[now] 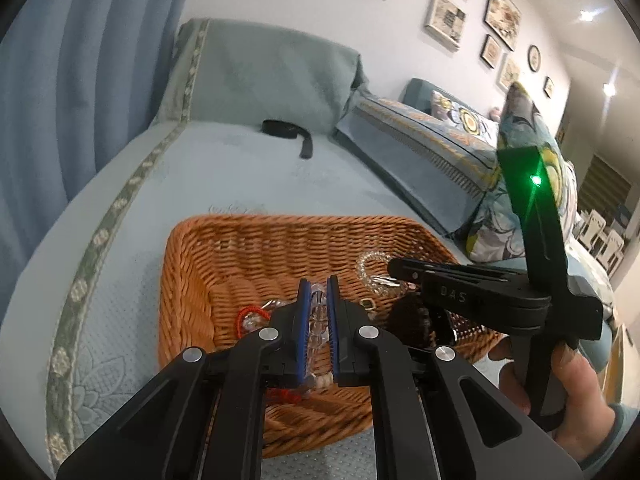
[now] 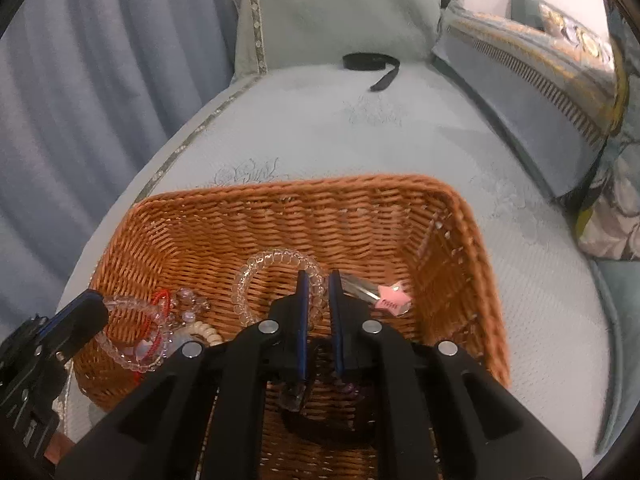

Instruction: Organize jewelry

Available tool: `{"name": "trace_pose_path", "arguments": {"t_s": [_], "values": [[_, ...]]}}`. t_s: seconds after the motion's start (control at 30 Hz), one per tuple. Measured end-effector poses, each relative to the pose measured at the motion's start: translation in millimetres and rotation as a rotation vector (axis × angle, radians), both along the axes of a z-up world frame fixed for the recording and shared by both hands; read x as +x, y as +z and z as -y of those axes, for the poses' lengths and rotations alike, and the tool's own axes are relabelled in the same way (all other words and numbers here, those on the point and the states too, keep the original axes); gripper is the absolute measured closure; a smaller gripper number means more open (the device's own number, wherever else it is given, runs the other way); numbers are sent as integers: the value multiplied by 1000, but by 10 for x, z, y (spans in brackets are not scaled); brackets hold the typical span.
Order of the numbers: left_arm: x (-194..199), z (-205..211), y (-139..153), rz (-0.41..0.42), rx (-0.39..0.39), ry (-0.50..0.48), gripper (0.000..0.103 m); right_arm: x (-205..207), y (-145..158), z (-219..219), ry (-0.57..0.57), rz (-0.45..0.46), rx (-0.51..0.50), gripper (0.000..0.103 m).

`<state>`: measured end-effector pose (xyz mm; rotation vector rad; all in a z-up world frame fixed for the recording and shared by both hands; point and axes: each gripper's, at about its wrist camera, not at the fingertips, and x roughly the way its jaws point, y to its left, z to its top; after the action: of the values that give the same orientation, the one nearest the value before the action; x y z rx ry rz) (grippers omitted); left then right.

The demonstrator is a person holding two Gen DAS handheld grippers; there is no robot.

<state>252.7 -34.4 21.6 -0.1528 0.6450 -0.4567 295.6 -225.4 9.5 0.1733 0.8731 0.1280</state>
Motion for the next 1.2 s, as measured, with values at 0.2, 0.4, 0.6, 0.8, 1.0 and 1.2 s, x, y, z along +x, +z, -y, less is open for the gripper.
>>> {"name": "trace_pose_path", "arguments": {"t_s": [0.2, 0.4, 0.6, 0.8, 1.0, 1.2], "values": [[-73, -33, 24, 13, 8, 18, 59, -27, -9, 24, 11, -12, 46, 87], [-294, -26, 193, 54, 28, 8, 56, -202, 92, 162, -10, 13, 73, 66], [-666, -28, 483, 132, 29, 30, 43, -582, 319, 288, -8, 64, 109, 57], [-1201, -90, 690, 213, -7, 68, 32, -1260, 558, 381, -4, 157, 114, 46], [-1635, -161, 645, 251, -23, 115, 32, -1897, 662, 382, -24, 276, 52, 42], [-1879, -138, 409, 334, 19, 248, 31, -2352, 512, 225, -69, 455, -67, 32]]}}
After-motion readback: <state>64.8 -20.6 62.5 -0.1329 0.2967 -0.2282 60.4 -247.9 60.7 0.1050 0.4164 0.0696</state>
